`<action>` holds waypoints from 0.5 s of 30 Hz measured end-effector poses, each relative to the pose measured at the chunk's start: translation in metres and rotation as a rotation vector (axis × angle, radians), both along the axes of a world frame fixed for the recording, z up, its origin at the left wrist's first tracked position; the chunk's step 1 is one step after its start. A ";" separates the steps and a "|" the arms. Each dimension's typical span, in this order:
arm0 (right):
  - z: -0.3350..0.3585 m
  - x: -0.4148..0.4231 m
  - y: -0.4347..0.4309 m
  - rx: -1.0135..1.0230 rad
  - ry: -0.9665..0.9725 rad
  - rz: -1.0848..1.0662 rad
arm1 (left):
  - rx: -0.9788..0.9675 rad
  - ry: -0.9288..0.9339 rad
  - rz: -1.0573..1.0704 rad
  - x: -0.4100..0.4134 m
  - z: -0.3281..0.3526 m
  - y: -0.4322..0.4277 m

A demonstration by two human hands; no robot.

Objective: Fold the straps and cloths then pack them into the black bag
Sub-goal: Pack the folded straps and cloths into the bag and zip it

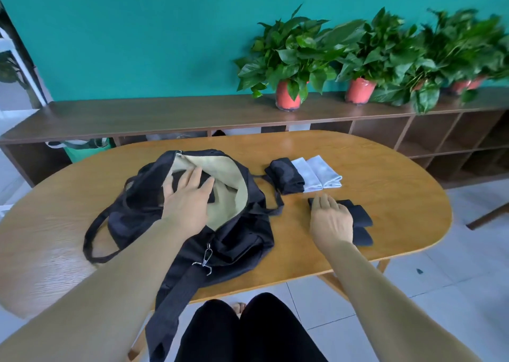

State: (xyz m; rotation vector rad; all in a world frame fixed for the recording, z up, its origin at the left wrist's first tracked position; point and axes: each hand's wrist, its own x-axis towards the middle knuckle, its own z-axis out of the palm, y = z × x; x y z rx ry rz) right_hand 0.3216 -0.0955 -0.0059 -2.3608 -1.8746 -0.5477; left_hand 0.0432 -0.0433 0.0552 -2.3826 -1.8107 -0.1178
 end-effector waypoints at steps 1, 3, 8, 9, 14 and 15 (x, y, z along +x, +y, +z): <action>0.000 0.005 0.000 -0.052 0.013 -0.042 | 0.001 0.002 0.003 0.002 0.000 0.000; 0.000 0.012 0.003 -0.163 0.016 -0.096 | 0.000 0.003 0.010 0.004 0.000 0.000; -0.001 0.004 0.023 -0.256 0.005 -0.047 | 0.002 0.007 0.033 0.004 0.001 0.004; 0.001 -0.002 0.025 -0.258 -0.015 -0.024 | 0.005 0.005 0.037 0.002 0.001 0.006; 0.003 -0.027 0.028 -0.230 -0.059 0.086 | -0.016 0.019 0.056 -0.006 0.001 0.013; 0.004 -0.030 0.029 -0.239 -0.067 0.102 | -0.021 0.020 0.058 -0.009 0.002 0.013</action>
